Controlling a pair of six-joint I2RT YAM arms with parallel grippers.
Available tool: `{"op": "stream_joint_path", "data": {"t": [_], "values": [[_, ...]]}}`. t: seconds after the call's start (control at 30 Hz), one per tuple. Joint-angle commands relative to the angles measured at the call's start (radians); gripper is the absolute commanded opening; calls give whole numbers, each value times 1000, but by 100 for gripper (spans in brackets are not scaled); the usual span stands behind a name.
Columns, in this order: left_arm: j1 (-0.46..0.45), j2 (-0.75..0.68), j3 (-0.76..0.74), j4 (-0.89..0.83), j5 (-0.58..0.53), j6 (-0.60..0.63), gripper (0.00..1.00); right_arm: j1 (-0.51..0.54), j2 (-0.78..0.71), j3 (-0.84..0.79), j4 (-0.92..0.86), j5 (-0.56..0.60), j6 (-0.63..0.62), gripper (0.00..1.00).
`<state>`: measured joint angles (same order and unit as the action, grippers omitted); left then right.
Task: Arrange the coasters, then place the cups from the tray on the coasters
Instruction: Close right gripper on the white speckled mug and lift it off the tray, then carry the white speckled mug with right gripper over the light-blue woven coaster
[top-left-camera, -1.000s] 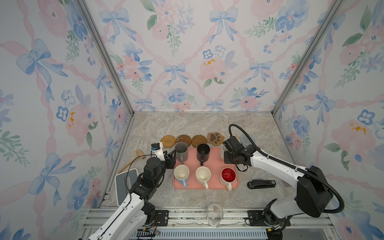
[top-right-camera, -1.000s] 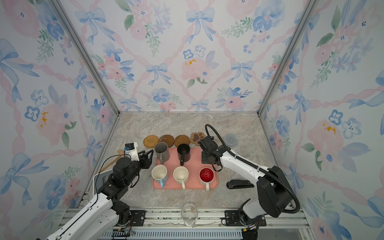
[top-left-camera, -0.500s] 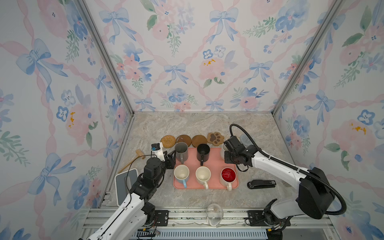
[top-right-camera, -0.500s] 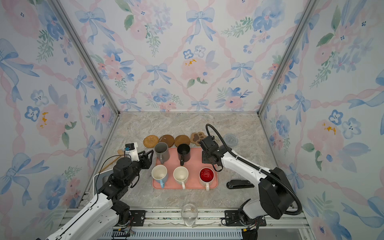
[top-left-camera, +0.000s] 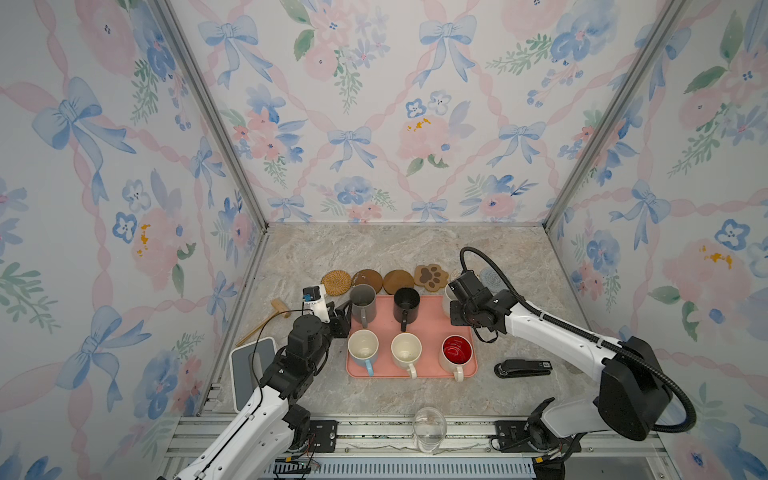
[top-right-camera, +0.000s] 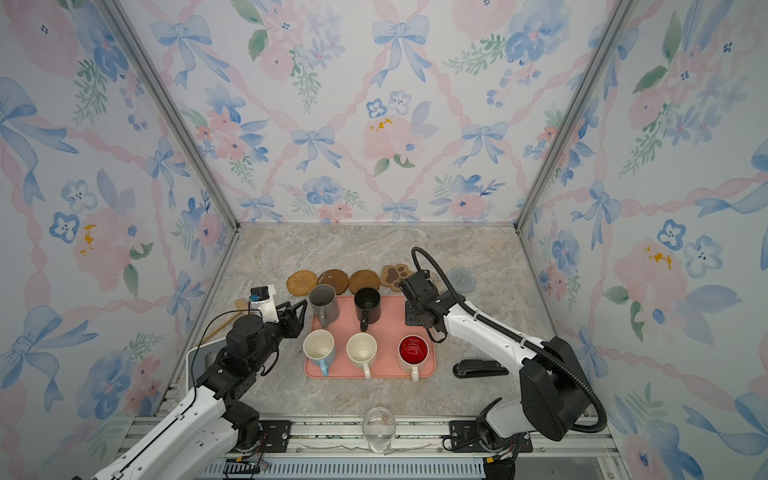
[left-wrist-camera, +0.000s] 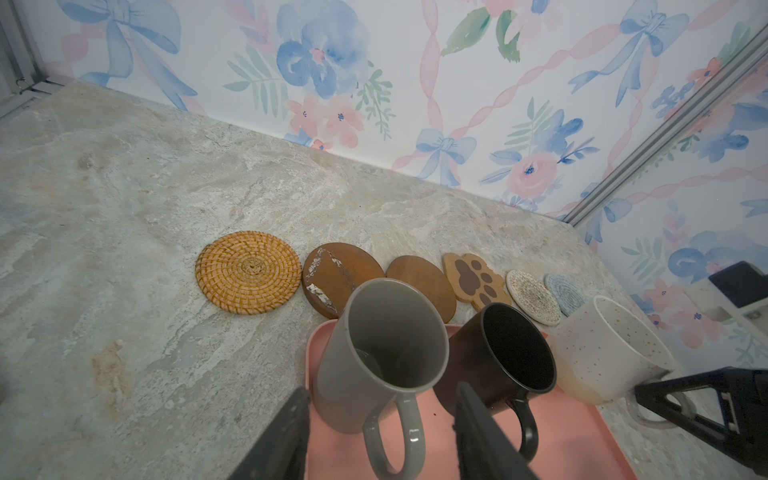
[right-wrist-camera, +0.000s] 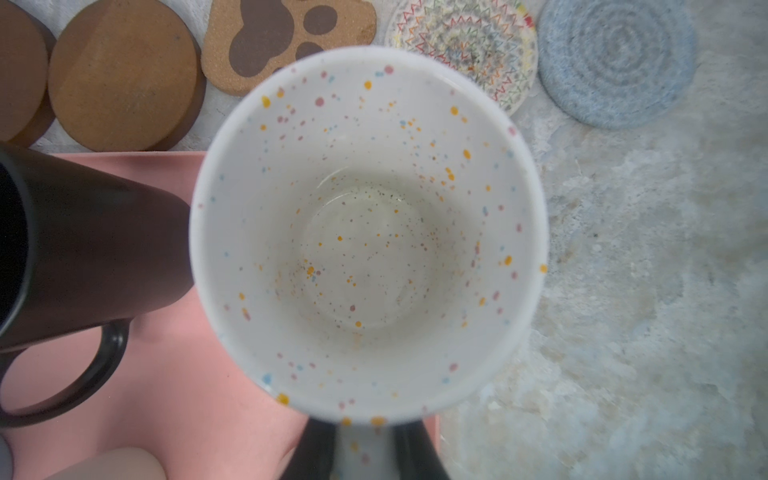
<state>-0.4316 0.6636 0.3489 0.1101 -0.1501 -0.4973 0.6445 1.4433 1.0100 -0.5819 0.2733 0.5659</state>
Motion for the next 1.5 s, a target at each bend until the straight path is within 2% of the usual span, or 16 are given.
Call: {"op": "stream_joint_path", "data": {"t": [0.0, 0.23, 0.47, 0.87, 1.17, 1.47], "values": [[-2, -12, -14, 29, -11, 26, 52, -30, -61, 61, 32, 29, -29, 0], [-3, -14, -11, 28, -13, 25, 52, -86, -62, 103, 1, 3, -85, 0], [-2, -10, -11, 31, -11, 25, 52, -199, -67, 111, 20, -82, -124, 0], [-2, -13, -10, 26, -11, 23, 52, -358, -41, 134, 29, -100, -196, 0], [-2, -12, -5, 21, -14, 22, 52, -444, 49, 191, 61, -123, -275, 0], [-2, -12, -2, 14, -18, 22, 52, -510, 123, 214, 126, -134, -291, 0]]}}
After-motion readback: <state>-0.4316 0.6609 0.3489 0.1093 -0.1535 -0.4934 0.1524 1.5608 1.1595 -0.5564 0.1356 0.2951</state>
